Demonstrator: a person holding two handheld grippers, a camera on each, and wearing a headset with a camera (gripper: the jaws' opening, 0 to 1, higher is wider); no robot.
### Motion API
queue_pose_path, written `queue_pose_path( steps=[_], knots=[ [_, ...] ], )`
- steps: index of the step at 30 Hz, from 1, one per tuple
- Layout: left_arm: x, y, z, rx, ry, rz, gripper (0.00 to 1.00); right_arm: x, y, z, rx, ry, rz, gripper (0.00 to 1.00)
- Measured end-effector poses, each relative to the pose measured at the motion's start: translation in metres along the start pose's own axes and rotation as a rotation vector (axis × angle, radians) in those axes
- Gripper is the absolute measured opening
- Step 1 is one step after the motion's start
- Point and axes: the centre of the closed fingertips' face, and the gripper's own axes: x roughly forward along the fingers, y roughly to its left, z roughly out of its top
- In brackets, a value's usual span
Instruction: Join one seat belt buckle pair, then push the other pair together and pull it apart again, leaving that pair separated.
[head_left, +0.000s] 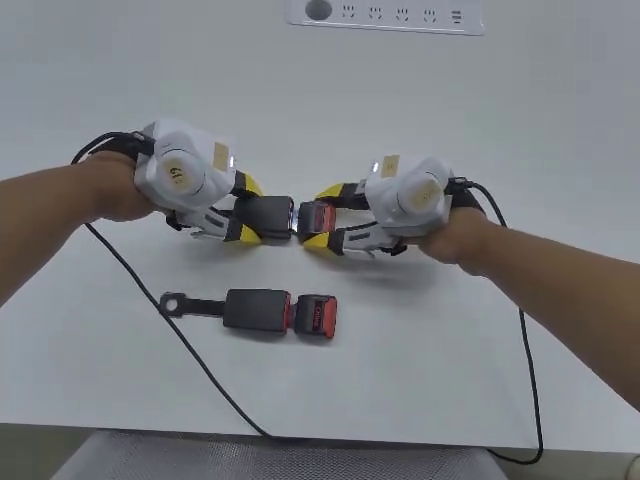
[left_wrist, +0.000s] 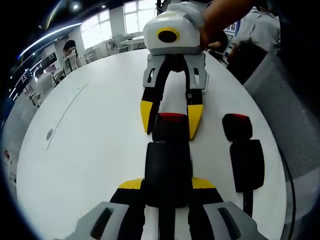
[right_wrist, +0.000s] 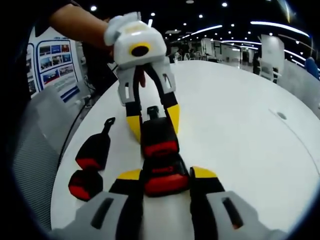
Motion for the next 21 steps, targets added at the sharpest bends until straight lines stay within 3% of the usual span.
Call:
queue_pose_path(
  steps=[21],
  knots=[
    [0.0002,-0.0006,0.0007,0.010,0.001,-0.002,0.34,-0.0003,0.0052,0.0025,-0.045,0.051,-0.020,0.36]
  ],
)
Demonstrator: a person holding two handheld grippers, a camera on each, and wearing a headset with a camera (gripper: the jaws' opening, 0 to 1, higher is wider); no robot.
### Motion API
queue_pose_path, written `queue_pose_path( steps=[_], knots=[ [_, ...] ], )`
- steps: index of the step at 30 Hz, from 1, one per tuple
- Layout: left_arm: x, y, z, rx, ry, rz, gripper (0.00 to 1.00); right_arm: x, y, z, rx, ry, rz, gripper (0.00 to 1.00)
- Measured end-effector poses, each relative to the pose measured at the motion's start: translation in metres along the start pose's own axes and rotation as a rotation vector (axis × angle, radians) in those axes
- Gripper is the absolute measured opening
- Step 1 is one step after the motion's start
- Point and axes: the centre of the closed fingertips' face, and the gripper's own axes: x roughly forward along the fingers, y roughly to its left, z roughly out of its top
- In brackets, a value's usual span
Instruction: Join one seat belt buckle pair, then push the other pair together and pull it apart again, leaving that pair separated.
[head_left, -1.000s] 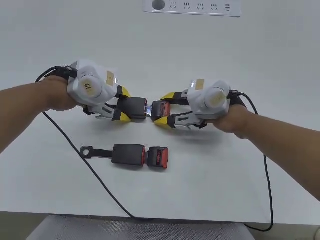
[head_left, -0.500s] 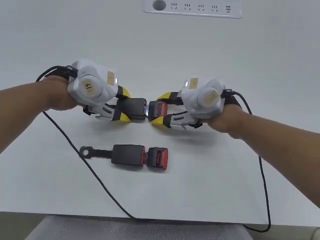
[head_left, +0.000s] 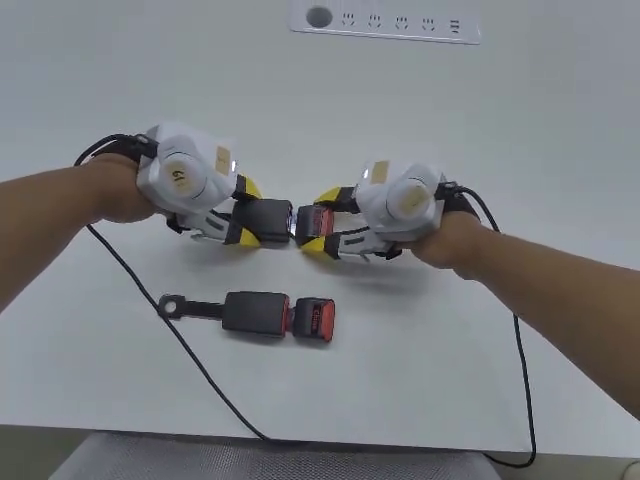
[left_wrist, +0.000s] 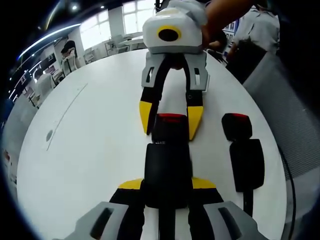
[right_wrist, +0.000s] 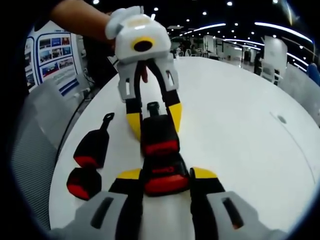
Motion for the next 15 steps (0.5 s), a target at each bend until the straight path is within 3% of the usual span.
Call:
queue_pose_path(
  steps=[15],
  knots=[
    [0.000,0.000,0.000,-0.015,-0.011,0.006,0.34,-0.009,-0.005,-0.011,-0.011,0.029,0.010,0.36]
  ],
)
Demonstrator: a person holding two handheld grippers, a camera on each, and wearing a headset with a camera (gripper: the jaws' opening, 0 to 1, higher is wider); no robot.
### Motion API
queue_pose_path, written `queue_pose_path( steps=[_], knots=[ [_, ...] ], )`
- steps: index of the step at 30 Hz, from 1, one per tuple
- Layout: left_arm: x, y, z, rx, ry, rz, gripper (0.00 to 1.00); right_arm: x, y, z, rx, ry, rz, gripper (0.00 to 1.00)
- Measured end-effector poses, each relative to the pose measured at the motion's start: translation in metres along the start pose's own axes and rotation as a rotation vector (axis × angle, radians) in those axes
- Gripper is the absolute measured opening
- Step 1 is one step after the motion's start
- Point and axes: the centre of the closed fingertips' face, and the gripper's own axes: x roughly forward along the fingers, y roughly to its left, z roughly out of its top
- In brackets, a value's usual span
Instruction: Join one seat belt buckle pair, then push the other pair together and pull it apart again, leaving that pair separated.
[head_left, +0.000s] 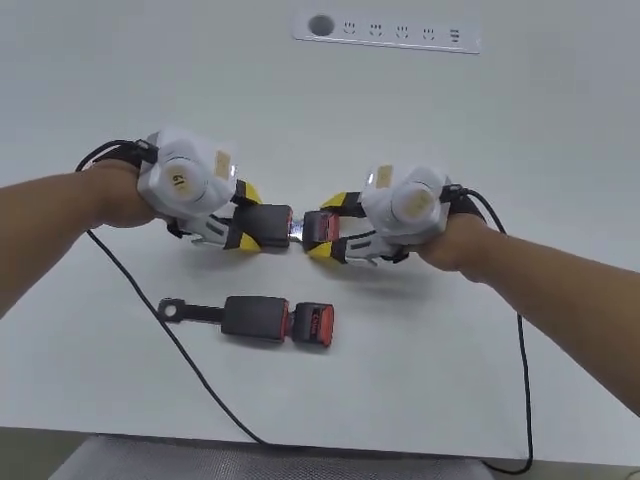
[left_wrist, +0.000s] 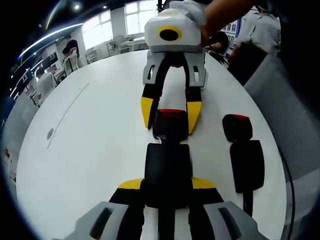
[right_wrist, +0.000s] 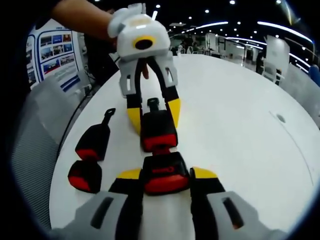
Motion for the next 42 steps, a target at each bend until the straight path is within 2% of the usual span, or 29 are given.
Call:
queue_pose_path(
  steps=[22,42],
  knots=[
    [0.000,0.000,0.001,-0.009,0.000,-0.002,0.34,-0.015,-0.003,-0.016,0.000,0.021,-0.003,0.37],
    [0.000,0.000,0.001,-0.020,-0.002,0.001,0.35,-0.055,-0.010,-0.047,0.024,0.040,-0.023,0.37]
  ],
)
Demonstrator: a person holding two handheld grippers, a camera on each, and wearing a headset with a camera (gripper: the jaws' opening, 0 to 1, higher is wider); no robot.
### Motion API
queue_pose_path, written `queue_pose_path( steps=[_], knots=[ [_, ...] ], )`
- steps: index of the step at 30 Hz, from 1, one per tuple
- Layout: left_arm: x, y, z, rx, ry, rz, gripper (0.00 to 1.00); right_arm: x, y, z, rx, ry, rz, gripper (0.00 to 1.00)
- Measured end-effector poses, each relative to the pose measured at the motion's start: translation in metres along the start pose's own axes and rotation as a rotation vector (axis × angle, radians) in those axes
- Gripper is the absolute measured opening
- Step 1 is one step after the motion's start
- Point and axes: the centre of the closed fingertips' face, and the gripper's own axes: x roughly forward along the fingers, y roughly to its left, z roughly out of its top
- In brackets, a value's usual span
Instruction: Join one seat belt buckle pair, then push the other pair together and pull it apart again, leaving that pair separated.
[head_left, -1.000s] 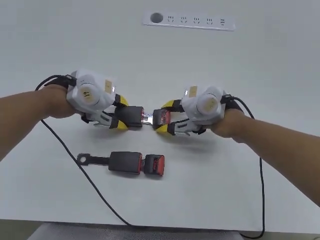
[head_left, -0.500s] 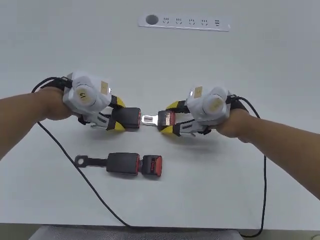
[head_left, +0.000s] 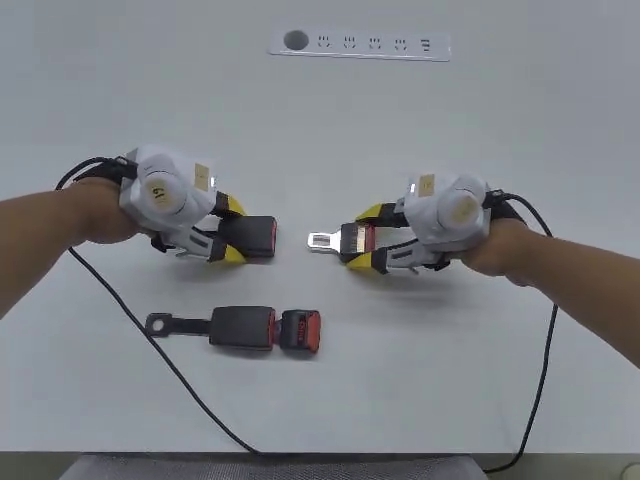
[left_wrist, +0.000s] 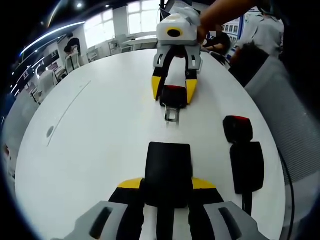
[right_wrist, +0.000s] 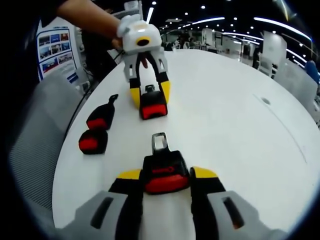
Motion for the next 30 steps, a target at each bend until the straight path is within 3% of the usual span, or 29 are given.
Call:
queue_pose_path(
  steps=[30],
  knots=[
    [-0.001,-0.002,0.000,0.000,0.006,-0.002,0.35,-0.035,0.004,-0.026,0.036,0.020,-0.025,0.37]
  ],
)
